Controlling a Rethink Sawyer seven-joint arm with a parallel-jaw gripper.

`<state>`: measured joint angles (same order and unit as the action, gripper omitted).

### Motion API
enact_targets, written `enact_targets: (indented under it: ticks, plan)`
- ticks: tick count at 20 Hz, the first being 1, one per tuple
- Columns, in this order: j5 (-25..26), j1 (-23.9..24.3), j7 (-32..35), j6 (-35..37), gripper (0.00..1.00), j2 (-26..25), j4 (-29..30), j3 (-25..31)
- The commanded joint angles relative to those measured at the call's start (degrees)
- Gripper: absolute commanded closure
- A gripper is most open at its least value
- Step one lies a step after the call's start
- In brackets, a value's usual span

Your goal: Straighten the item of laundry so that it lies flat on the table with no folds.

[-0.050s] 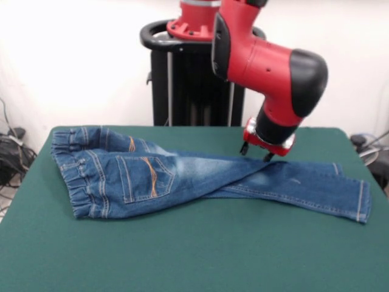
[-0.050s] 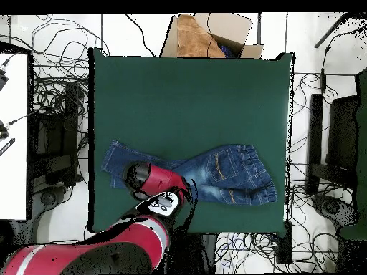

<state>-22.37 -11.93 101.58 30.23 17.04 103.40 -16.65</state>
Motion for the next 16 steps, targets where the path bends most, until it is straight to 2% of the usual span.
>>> enact_targets:
  ticks: [1,7,14,16]
  plan:
    - [-3.3,2.9,10.3,-3.5,0.0,0.2,5.9,11.1]
    - [-2.8,1.8,11.9,-3.0,0.0,2.0,7.4,11.6]
    - [-1.8,1.2,12.4,2.4,0.0,2.0,4.1,9.7]
    - [-4.0,4.6,10.8,-5.1,0.0,3.6,6.6,14.3]
